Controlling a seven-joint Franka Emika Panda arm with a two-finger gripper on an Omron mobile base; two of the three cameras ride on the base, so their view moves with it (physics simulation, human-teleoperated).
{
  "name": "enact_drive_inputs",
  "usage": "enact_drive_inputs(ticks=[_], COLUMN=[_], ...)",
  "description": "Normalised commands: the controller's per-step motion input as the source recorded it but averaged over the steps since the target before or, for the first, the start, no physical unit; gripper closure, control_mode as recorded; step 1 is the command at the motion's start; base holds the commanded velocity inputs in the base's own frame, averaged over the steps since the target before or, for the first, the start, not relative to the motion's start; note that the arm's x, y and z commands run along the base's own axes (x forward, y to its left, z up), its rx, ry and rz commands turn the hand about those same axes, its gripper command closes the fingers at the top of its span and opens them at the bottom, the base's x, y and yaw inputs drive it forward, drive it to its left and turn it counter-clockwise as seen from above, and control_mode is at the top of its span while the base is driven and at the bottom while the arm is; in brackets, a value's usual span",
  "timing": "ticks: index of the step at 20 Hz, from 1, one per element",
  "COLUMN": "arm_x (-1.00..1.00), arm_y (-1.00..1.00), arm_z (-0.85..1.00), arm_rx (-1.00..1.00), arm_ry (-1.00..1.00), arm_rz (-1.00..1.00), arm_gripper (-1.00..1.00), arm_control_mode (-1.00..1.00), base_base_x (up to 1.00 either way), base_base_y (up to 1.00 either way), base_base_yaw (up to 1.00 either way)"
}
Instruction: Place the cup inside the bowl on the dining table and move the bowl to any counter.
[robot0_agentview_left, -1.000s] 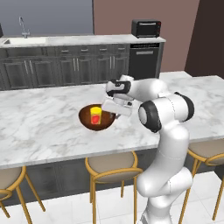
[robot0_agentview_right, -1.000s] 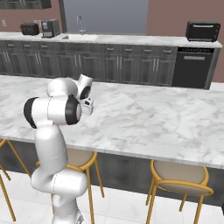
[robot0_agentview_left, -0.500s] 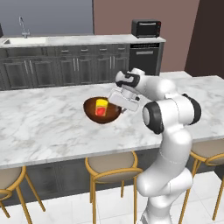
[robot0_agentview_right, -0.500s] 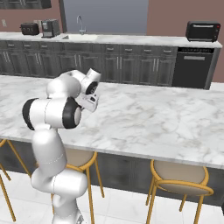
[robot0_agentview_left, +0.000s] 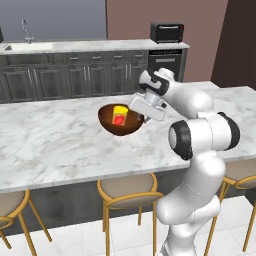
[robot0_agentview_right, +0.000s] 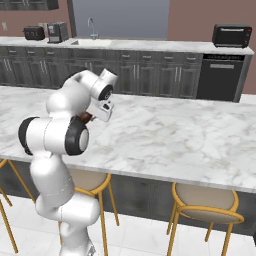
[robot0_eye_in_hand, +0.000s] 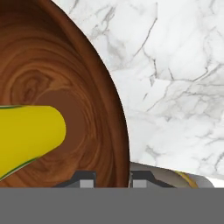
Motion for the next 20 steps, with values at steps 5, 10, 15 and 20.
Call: enact_drive_inputs(ticks=[5, 10, 15, 20], arm_x=[-0.42, -0.43, -0.39, -0.25], arm_y=[-0.01, -0.05, -0.12, -0.06], arm_z=[0.3, 0.23, 0.15, 0.14], arm_rx=[-0.01, 0.0, 0.0, 0.0], arm_ry=[0.05, 0.05, 0.03, 0.03], arm_rz=[0.0, 0.0, 0.0, 0.0], arm_gripper=[1.0, 1.0, 1.0, 1.0], arm_control_mode=[-1.0, -1.0, -1.0, -1.0], base_base_x=[0.0, 0.0, 0.0, 0.0], base_base_y=[0.0, 0.0, 0.0, 0.0], base_base_yaw=[0.0, 0.0, 0.0, 0.0])
